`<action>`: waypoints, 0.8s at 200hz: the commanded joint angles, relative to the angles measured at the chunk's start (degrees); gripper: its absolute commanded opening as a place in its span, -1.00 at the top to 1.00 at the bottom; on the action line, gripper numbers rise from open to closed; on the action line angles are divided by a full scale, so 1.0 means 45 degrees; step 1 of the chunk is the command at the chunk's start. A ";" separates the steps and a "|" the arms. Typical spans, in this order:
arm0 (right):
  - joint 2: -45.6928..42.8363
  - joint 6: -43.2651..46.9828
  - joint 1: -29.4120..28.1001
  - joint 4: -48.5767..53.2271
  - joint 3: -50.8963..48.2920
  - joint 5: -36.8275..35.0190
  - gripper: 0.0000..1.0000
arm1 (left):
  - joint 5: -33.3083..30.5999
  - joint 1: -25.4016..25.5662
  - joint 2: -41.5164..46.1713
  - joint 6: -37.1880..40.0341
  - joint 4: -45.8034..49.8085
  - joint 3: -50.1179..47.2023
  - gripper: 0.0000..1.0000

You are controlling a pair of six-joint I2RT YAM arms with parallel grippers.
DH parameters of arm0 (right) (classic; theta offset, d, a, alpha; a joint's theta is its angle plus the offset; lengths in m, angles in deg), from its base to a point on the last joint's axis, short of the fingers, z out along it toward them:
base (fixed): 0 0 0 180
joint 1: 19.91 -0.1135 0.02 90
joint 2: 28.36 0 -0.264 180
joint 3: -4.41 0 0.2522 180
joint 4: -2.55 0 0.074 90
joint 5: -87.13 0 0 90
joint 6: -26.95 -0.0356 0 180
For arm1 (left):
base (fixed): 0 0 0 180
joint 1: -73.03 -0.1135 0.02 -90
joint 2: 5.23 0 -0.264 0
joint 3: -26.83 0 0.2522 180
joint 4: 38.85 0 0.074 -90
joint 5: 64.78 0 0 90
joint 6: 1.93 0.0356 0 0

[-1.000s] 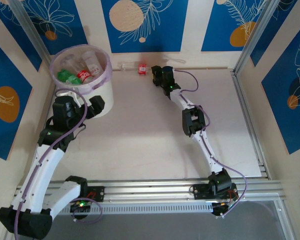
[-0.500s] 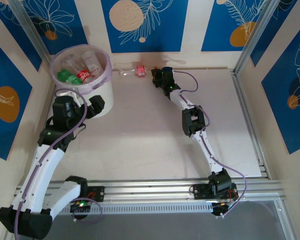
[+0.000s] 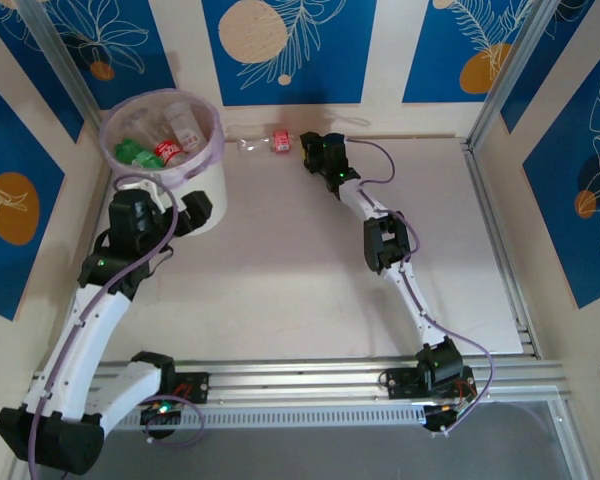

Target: Put the plastic bottles in the bin

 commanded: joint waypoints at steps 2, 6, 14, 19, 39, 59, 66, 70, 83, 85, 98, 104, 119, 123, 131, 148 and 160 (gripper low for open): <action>0.0690 0.0122 -0.0269 0.2158 -0.0513 0.0392 -0.04 | -0.0726 0.1032 -0.0455 0.1627 0.0657 0.1295 -1.00; 0.0586 0.0218 -0.0260 0.2158 -0.0562 0.0479 -0.04 | -0.0945 0.1231 -0.0616 0.1874 0.0872 0.1618 -1.00; 0.0172 0.0555 -0.0251 0.2102 -0.0952 0.0640 -0.05 | -0.1384 0.1730 -0.1015 0.2416 0.1337 0.2287 -1.00; -0.0218 0.0796 -0.0242 0.2033 -0.1342 0.0689 -0.06 | -0.1673 0.2087 -0.1275 0.2776 0.1580 0.2640 -1.00; -0.2553 0.1687 -0.0088 0.0646 -0.4602 0.0923 -0.07 | -0.2934 0.3507 -0.2318 0.3921 0.2300 0.4147 -1.00; -0.5066 0.2933 0.0171 0.0149 -0.7649 0.0932 -0.08 | -0.3753 0.4615 -0.3776 0.5067 0.2988 0.5847 -1.00; -0.5881 0.3318 0.0296 0.0076 -0.8564 0.1044 -0.08 | -0.4006 0.5040 -0.4513 0.5506 0.3262 0.6552 -1.00; -0.6343 0.3512 0.0370 0.0078 -0.9088 0.1115 -0.08 | -0.4100 0.5240 -0.4919 0.5742 0.3370 0.6950 -1.00; -0.7702 0.4122 0.0618 -0.0060 -1.0736 0.1390 -0.08 | -0.4020 0.5670 -0.6382 0.6490 0.3754 0.8237 -1.00; -0.7932 0.4204 0.0666 -0.0081 -1.0970 0.1434 -0.08 | -0.3944 0.5710 -0.6625 0.6605 0.3818 0.8439 -1.00; -0.9175 0.4749 0.0963 -0.0196 -1.2439 0.1844 -0.07 | -0.3469 0.5771 -0.8209 0.7182 0.4256 0.9841 -1.00; -0.9734 0.5082 0.1072 -0.0205 -1.3018 0.2027 -0.06 | -0.3334 0.5756 -0.8904 0.7437 0.4364 1.0434 -1.00; -1.0972 0.6051 0.1333 0.0472 -1.4048 0.2645 -0.04 | -0.3248 0.5713 -1.0417 0.7971 0.4282 1.1610 -1.00; -1.1284 0.6349 0.1382 0.0756 -1.4250 0.2839 -0.04 | -0.3189 0.5683 -1.0773 0.8065 0.4219 1.1885 -1.00; -1.1908 0.6912 0.1493 0.1241 -1.4685 0.3115 -0.02 | -0.3052 0.5535 -1.1498 0.8121 0.4048 1.2417 -1.00; -1.3306 0.7852 0.1622 0.1924 -1.5836 0.3547 0.02 | -0.2338 0.5010 -1.3040 0.7765 0.3651 1.3541 -1.00; -1.4344 0.8374 0.1675 0.2157 -1.6811 0.3638 0.05 | -0.1857 0.4627 -1.4234 0.7480 0.3407 1.4509 -0.95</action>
